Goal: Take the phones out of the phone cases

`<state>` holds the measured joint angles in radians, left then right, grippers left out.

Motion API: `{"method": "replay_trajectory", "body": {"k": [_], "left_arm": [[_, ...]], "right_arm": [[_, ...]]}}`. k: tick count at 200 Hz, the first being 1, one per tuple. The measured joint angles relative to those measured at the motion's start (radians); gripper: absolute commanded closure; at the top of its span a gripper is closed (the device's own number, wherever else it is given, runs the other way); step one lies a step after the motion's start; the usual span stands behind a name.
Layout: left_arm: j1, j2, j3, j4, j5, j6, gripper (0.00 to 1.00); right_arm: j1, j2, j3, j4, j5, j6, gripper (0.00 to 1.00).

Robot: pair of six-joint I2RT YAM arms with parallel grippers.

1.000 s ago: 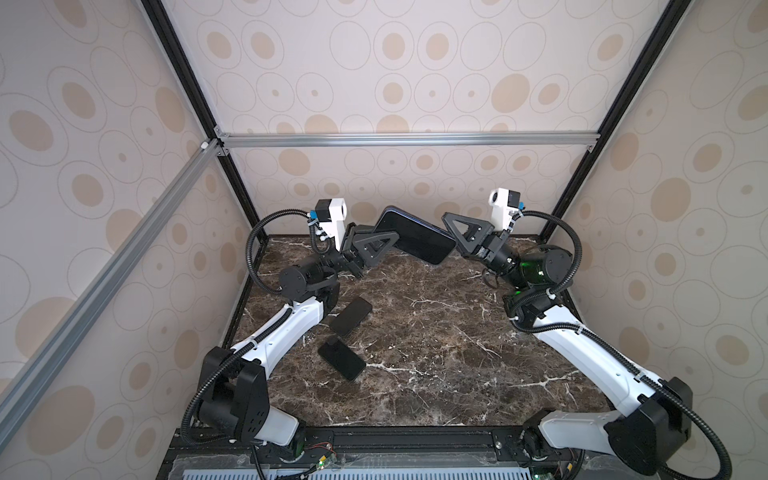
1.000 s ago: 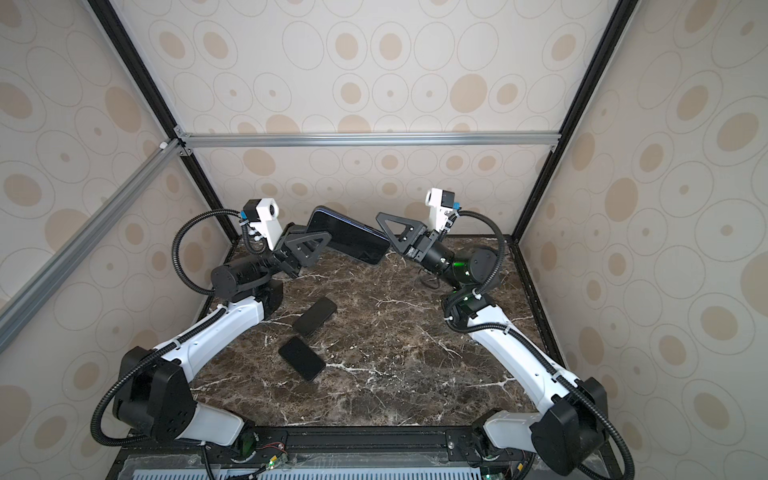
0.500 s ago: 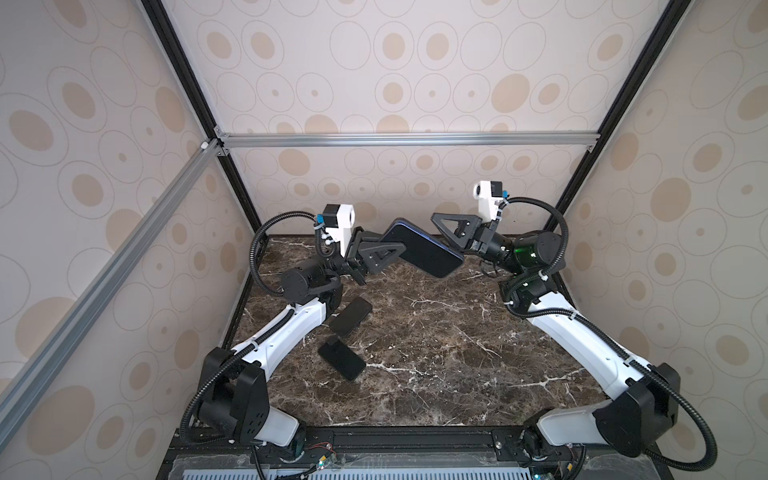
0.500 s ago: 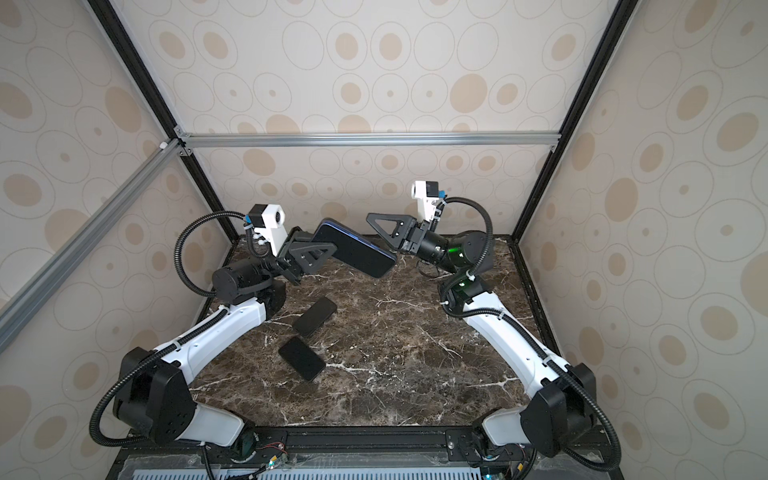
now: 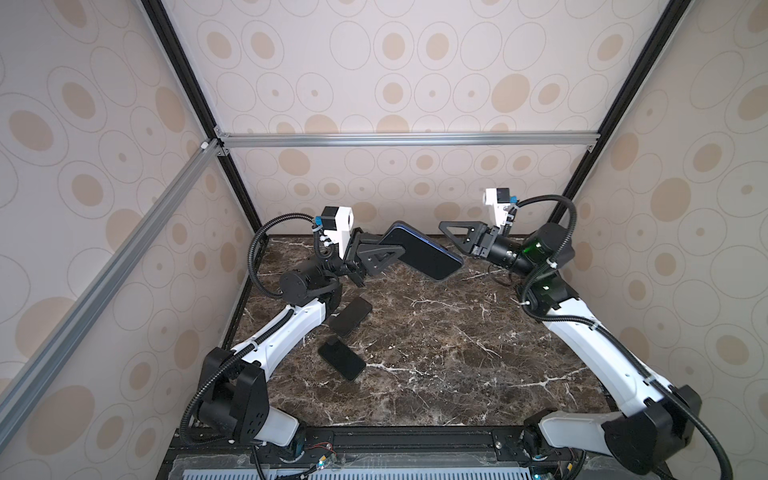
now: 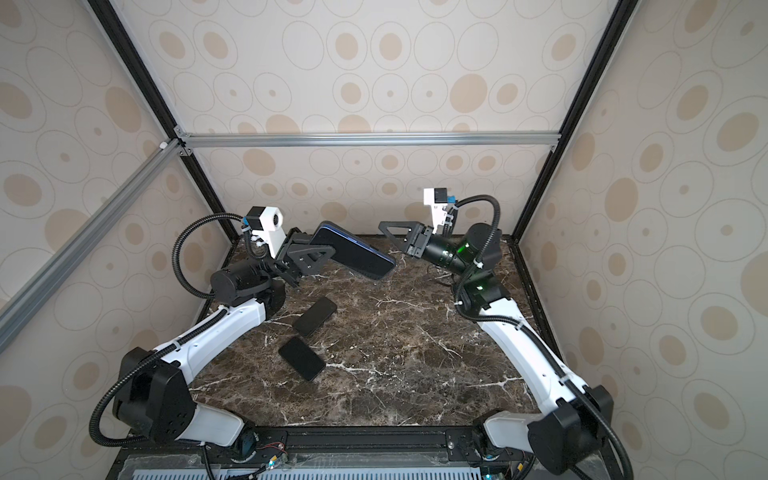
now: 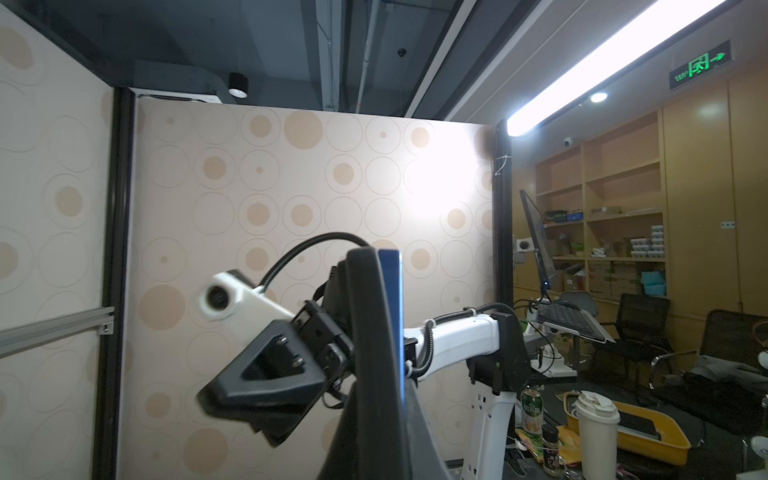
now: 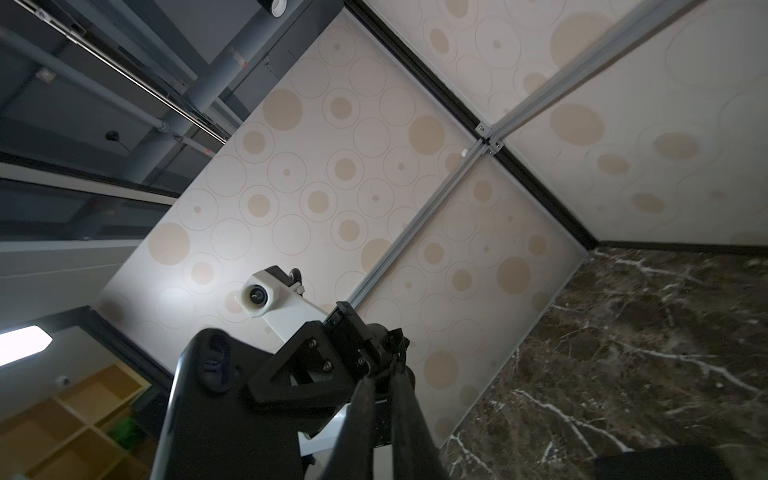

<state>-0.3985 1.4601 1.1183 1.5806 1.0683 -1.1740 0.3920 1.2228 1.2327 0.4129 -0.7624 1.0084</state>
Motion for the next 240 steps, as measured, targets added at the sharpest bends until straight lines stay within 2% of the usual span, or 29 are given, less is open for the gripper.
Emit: {"method": "replay_trajectory", "body": {"k": [41, 55, 95, 115, 146, 170, 197, 240], "left_arm": [[0.029, -0.002, -0.075, -0.003, -0.08, 0.01, 1.0], [0.032, -0.002, -0.08, -0.005, -0.095, 0.011, 1.0], [0.032, -0.002, -0.08, -0.003, -0.103, 0.011, 1.0], [0.032, -0.002, -0.08, -0.003, -0.092, 0.011, 1.0], [0.032, -0.002, -0.079, -0.003, -0.064, 0.012, 1.0], [0.032, -0.002, -0.079, -0.003, -0.053, 0.013, 1.0], [0.032, -0.002, -0.071, -0.003, -0.041, 0.013, 1.0], [0.032, -0.002, -0.053, -0.003, -0.032, 0.012, 1.0]], "right_arm": [[0.0, -0.192, -0.072, -0.042, 0.109, -0.202, 0.75], [0.0, -0.213, -0.09, -0.037, 0.113, -0.24, 0.78], [0.0, -0.169, -0.088, -0.042, -0.025, -0.35, 0.76], [0.0, -0.169, -0.074, -0.138, -0.082, -0.49, 0.74], [0.0, -0.213, -0.016, -0.328, -0.101, -0.741, 0.73], [0.0, -0.233, 0.055, -0.451, -0.095, -0.89, 0.8], [0.0, -0.238, 0.085, -0.536, -0.045, -0.965, 0.82], [0.0, -0.196, 0.089, -0.587, -0.023, -0.979, 0.8]]}}
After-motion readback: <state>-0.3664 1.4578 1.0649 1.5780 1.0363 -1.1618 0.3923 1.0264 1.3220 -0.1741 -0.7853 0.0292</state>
